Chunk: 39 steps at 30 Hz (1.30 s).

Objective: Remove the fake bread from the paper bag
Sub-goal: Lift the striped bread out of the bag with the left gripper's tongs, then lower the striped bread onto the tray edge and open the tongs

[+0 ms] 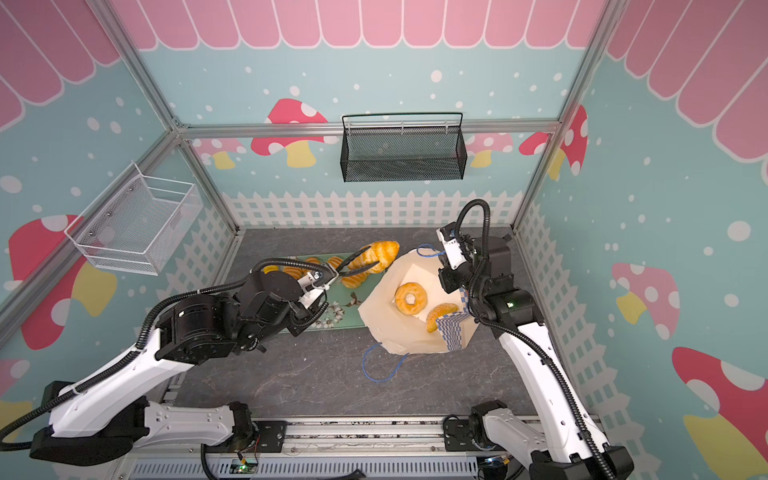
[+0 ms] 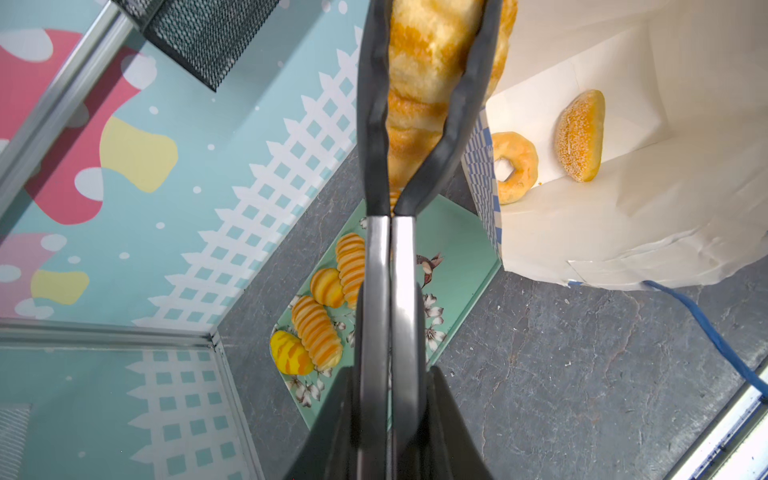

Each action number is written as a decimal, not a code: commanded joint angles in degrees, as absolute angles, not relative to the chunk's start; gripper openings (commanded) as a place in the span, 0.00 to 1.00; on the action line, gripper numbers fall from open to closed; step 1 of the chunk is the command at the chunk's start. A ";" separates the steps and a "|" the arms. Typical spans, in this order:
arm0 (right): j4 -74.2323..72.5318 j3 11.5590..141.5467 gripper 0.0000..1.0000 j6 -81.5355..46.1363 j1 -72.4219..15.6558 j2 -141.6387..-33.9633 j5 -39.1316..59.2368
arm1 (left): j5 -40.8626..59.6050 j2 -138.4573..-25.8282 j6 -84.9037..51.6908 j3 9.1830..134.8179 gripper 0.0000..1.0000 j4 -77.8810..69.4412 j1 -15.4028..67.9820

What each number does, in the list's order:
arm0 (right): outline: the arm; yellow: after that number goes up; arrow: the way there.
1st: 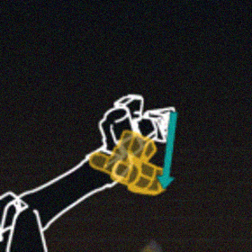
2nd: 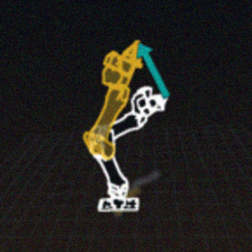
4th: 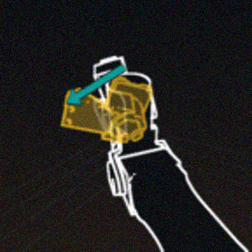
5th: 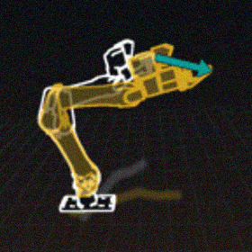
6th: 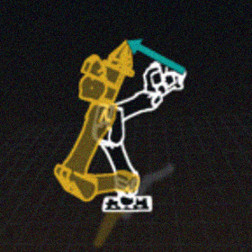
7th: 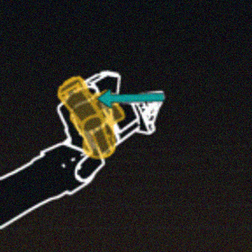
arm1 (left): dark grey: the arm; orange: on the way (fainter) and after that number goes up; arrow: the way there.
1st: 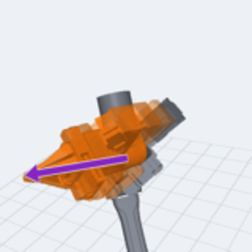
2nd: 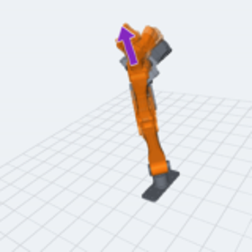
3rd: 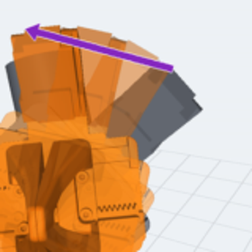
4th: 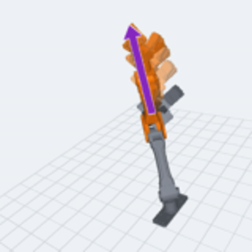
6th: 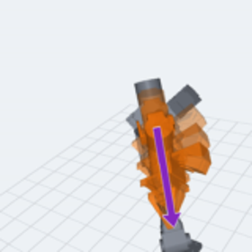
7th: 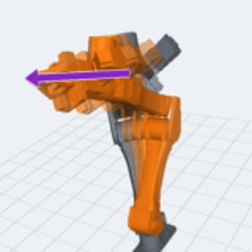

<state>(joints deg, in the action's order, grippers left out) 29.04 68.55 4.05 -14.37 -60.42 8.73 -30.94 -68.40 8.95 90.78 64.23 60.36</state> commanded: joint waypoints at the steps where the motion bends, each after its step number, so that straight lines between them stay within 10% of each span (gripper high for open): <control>1: 27.16 70.58 0.00 4.26 -14.68 -60.78 8.79 | -26.71 -66.14 5.76 88.34 0.00 60.60 56.80; 20: 27.55 70.75 0.00 4.68 -14.68 -60.47 7.88 | -4.76 -67.27 -2.74 60.06 0.00 42.26 34.80; 39: 29.98 72.32 0.00 7.19 -14.68 -57.96 3.46 | 1.49 -82.30 -7.60 58.54 0.00 35.05 34.32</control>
